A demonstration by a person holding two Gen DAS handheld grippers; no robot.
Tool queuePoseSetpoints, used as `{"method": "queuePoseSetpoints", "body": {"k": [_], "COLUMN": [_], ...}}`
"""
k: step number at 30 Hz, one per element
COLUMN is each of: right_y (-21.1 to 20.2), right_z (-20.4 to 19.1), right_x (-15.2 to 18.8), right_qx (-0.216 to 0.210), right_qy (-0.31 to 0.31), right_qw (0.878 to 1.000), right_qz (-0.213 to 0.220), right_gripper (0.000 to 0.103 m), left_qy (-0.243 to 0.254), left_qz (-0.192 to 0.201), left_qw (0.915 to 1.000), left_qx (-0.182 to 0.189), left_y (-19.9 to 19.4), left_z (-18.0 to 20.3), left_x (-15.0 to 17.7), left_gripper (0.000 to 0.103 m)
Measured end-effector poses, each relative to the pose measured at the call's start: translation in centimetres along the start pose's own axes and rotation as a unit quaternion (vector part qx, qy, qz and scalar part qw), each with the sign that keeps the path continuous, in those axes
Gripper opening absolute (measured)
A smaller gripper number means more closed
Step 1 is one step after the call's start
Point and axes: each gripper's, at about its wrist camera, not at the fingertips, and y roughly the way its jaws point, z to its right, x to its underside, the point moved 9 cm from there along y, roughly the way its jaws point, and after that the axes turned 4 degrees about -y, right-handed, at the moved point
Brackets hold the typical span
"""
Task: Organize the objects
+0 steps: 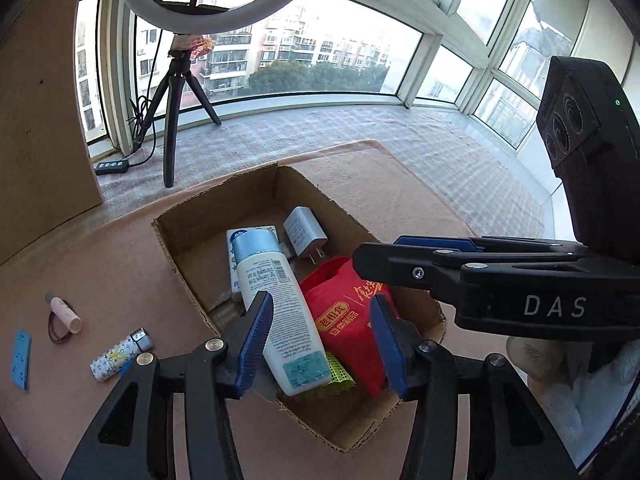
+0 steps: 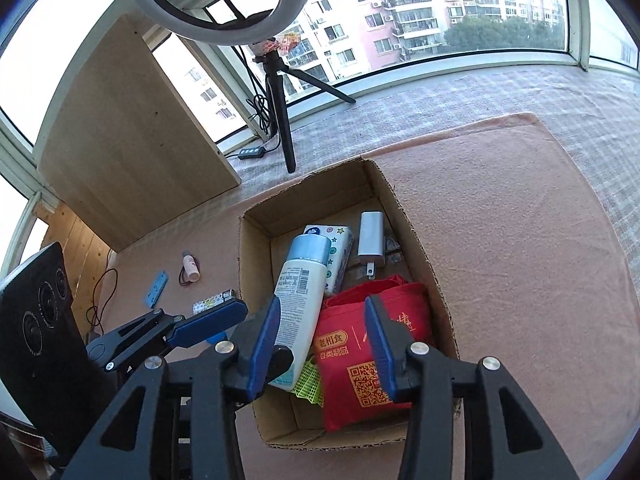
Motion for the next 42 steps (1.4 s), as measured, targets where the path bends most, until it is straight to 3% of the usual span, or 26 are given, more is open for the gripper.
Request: {"method": "queuePoseSetpoints", "body": {"k": [5, 13, 28, 36, 37, 42], "right_y": [-0.2, 0.8, 6.6, 11.0, 11.7, 14.8], "right_z": [-2.4, -7.5, -17.6, -21.4, -21.9, -24.2], "right_x": [0.7, 2.4, 4.5, 3.7, 3.6, 3.6], "right_qx": [0.002, -0.036, -0.079, -0.094, -0.096, -0.106], "right_qy": [-0.014, -0.025, -0.053, -0.058, -0.057, -0.053], "right_qw": [1.000, 0.999, 0.994, 0.991, 0.990, 0.988], "right_qz": [0.003, -0.003, -0.051, -0.078, -0.083, -0.101], "right_gripper": [0.040, 0.040, 0.040, 0.040, 0.040, 0.040], "left_qy": [-0.021, -0.072, -0.154, -0.160, -0.148, -0.162], "left_qz": [0.004, 0.005, -0.005, -0.031, -0.041, -0.051], "left_qw": [0.9996, 0.9958, 0.9751, 0.9713, 0.9754, 0.9749], "left_qx": [-0.019, -0.058, -0.160, -0.173, -0.158, -0.145], "left_y": [-2.8, -7.4, -14.7, -13.8, -13.3, -11.2], "left_z": [-3.6, -11.9, -30.5, -36.5, -36.6, -38.8], "left_x": [1.4, 4.7, 10.3, 9.8, 9.8, 8.9], "left_gripper": [0.054, 0.054, 0.054, 0.054, 0.054, 0.054]}}
